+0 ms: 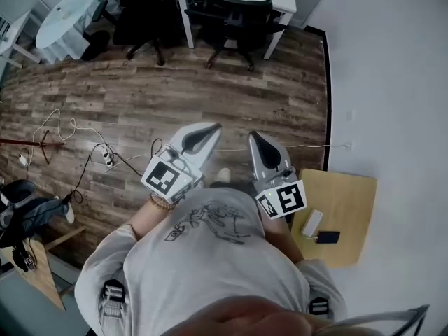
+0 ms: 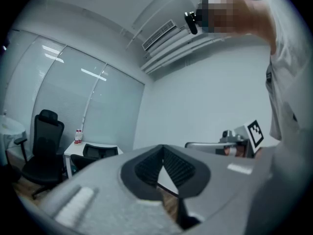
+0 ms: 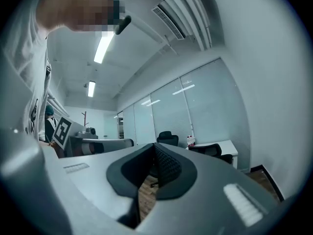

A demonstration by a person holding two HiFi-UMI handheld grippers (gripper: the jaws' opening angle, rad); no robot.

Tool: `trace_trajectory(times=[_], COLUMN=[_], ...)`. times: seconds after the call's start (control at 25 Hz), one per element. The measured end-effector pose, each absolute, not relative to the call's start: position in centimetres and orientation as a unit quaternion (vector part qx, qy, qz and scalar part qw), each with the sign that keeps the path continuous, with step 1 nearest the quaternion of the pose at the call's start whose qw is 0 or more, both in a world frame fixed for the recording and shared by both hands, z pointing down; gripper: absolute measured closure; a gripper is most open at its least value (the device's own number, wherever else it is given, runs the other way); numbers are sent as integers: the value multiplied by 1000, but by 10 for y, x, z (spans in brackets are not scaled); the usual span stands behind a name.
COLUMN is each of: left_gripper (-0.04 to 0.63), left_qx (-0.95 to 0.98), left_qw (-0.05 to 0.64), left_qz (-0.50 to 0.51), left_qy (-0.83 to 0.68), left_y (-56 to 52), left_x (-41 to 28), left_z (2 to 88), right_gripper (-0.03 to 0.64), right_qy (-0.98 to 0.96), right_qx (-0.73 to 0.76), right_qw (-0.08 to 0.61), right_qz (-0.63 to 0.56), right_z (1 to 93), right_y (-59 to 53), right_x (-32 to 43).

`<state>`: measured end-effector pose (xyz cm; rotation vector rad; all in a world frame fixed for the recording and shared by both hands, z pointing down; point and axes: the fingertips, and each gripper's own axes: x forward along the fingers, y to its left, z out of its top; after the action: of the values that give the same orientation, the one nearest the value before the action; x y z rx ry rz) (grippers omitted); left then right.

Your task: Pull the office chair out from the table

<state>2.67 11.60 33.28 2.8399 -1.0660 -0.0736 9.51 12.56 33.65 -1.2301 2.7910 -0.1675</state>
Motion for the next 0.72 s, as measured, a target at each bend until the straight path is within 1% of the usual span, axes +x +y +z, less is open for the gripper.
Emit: trace_trajectory(times=[0.16,0.32,0.56,0.72], left_gripper=[594,594,594,594], left_qx=[934,928,922,923], left_qw=[41,48,56,47], left_qz=[-20,-15,2,7], left_qy=[-354,-369,-383,-382], left_y=[98,81,48,20], left_x=[53,69,77,79], left_z=[335,335,351,354], right_gripper=[609,609,609,608], right_qy=[919,917,917,919], right_qx=[-391,-394,-394,-392], right_qw=[43,40,33,16], right_qz=[-37,-42,-50,-35], right_z=[335,340,354,354], right_y=[109,88,51,25], right_x=[122,148,168,170])
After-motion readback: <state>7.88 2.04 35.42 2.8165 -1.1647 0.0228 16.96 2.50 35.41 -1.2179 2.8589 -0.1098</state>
